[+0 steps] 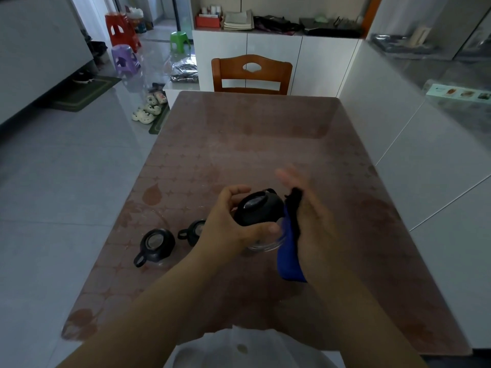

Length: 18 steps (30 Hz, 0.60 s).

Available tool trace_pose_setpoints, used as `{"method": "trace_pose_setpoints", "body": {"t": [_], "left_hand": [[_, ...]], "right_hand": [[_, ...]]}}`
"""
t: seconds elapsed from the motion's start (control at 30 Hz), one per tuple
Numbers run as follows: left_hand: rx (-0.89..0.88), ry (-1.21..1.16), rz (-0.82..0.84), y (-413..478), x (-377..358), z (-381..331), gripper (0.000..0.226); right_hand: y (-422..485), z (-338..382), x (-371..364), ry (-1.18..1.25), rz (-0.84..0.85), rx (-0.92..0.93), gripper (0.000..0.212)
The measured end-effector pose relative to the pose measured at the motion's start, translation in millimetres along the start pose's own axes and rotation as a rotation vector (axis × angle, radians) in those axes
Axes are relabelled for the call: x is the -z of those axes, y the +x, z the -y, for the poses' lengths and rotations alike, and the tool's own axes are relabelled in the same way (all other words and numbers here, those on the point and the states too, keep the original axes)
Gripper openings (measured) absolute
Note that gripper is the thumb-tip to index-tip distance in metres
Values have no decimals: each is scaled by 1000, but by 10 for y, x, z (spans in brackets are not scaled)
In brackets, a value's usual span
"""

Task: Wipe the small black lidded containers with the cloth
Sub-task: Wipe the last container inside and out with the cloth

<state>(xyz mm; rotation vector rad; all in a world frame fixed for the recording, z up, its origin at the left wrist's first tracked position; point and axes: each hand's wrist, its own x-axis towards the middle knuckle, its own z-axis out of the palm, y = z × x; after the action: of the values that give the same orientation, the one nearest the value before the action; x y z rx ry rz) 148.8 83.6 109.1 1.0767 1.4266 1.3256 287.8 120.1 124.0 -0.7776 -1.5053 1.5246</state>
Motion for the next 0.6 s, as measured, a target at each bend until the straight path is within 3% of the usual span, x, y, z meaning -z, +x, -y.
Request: {"method": "trace_pose_setpoints", "body": {"t": [0.1, 0.23, 0.6], "left_hand": [[-6, 10, 10, 5, 4, 20, 85], [21, -15, 55, 1, 17, 49, 98], [75, -127, 129, 19, 60, 75, 88]], "right_hand": [[12, -50, -62, -165, 79, -4, 31], [-7, -130, -51, -169, 12, -27, 38], [-14, -259, -83, 67, -150, -38, 33]]}}
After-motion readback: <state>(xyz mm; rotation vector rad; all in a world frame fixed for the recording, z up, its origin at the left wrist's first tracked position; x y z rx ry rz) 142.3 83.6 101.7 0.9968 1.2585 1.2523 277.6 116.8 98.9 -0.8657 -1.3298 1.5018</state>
